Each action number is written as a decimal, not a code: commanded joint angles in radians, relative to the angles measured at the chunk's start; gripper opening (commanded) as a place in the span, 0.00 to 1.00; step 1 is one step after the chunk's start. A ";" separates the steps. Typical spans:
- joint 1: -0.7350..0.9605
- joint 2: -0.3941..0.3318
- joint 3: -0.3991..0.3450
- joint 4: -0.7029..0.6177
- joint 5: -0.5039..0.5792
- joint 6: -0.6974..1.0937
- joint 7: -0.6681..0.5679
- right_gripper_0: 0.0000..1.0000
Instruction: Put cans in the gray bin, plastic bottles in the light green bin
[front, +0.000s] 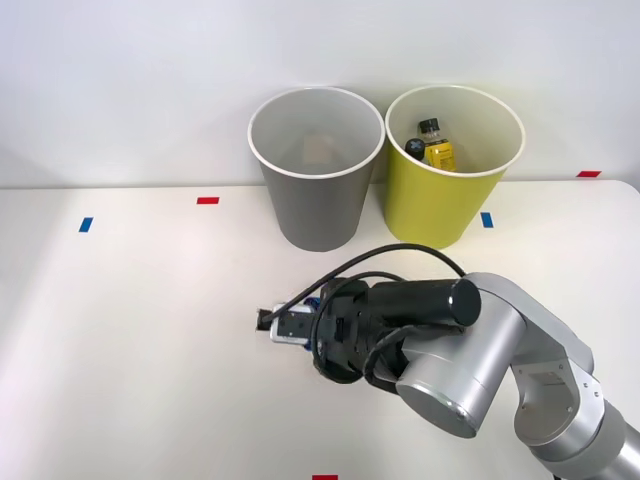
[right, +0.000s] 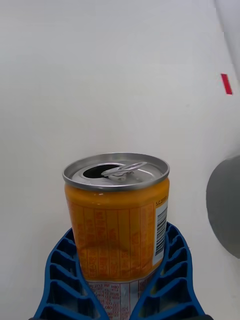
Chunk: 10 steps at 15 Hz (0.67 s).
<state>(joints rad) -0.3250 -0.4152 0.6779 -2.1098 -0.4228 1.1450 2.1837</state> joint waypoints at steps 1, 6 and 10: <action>0.029 -0.025 -0.023 -0.001 -0.080 -0.217 -0.137 0.00; 0.029 -0.007 -0.055 0.001 -0.159 -0.430 -0.317 0.00; 0.011 0.052 -0.123 0.001 -0.163 -0.444 -0.335 0.00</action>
<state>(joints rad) -0.3055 -0.3759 0.5689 -2.1093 -0.5834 0.7070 1.8546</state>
